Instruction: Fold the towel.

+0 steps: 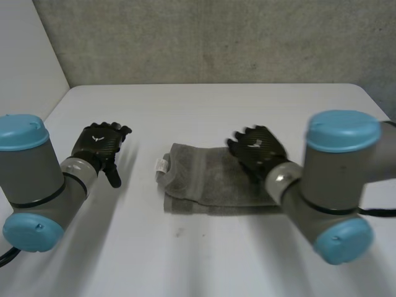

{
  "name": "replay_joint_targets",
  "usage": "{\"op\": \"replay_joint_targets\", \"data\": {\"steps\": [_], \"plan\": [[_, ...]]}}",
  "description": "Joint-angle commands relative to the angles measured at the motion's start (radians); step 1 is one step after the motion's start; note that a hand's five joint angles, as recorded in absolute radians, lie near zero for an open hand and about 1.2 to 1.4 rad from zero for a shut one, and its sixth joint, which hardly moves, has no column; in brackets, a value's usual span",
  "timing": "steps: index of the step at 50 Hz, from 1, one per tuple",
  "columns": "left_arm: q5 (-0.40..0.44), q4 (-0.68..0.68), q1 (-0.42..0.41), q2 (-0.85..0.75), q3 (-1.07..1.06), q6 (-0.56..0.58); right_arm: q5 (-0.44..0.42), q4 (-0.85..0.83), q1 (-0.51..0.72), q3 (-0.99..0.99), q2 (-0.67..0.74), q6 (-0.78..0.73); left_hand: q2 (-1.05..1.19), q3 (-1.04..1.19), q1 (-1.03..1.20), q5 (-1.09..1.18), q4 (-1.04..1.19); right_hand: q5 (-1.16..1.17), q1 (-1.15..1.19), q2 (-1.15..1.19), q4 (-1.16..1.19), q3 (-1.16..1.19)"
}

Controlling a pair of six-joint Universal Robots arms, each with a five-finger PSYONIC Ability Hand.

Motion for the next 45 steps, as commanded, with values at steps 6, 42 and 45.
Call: {"op": "replay_joint_targets", "data": {"steps": [6, 42, 45], "plan": [[0.0, 0.0, -0.006, -0.01, -0.004, 0.0, -0.05, -0.128, -0.203, 0.275, -0.028, 0.039, 0.01, 0.007, 0.002, -0.03, 0.008, 0.324, 0.33, 0.306, 0.301, 0.313], [0.0, -0.003, 0.003, 0.068, 0.013, -0.112, -0.16, 0.181, 0.319, -0.472, 0.396, -0.352, 0.01, 0.007, 0.002, -0.03, 0.008, 0.958, 0.963, 0.939, 0.934, 0.946], [0.001, -0.006, 0.011, 0.071, 0.024, -0.135, -0.091, 0.165, 0.311, -0.473, 0.363, -0.265, 0.01, 0.007, 0.002, -0.03, 0.008, 0.18, 0.186, 0.162, 0.157, 0.169]]}}
